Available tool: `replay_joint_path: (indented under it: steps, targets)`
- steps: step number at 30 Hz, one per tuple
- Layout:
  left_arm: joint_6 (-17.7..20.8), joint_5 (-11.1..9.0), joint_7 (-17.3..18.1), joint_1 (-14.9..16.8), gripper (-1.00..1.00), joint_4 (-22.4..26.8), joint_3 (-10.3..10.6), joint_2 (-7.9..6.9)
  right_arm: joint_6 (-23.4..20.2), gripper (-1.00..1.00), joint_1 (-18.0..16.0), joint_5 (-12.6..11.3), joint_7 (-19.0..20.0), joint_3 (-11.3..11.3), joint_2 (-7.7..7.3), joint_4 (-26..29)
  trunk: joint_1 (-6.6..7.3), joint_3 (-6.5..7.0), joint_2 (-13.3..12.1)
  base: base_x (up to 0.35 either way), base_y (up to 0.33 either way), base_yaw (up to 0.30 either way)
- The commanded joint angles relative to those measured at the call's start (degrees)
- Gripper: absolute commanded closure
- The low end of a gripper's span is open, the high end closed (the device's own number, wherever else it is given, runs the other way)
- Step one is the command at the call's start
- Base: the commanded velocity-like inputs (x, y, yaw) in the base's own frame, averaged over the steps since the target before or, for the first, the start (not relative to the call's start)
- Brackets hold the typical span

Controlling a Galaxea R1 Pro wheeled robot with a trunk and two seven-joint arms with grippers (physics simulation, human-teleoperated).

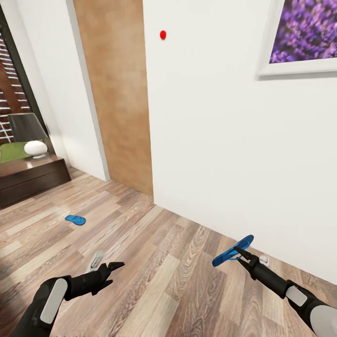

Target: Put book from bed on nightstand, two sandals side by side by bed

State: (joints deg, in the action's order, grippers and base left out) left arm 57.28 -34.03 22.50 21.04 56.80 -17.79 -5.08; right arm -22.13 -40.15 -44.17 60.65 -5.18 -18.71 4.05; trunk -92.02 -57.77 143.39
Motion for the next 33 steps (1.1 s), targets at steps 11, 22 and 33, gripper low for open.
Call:
replay_joint_path:
  steps: [11, 22, 33]
  targets:
    - [0.28, 0.43, 0.44, 0.05, -1.0, -0.1, -0.2, -0.01, -0.57, 1.0, -0.01, 0.16, 0.08, -0.43, -0.01, 0.0, 0.01, -0.06, 0.02, 0.065, -0.102, 0.141]
    - [0.28, 0.52, 0.46, 0.05, -1.0, -0.11, -0.22, -0.01, -0.56, 1.0, -0.01, 0.21, 0.08, -0.43, -0.01, 0.0, 0.01, -0.06, 0.02, 0.075, -0.104, 0.152]
    - [0.28, 0.52, 0.45, 0.05, -1.0, -0.11, -0.23, -0.01, -0.55, 1.0, -0.01, 0.22, 0.08, -0.44, -0.01, 0.0, 0.01, -0.06, 0.02, 0.085, -0.097, 0.158]
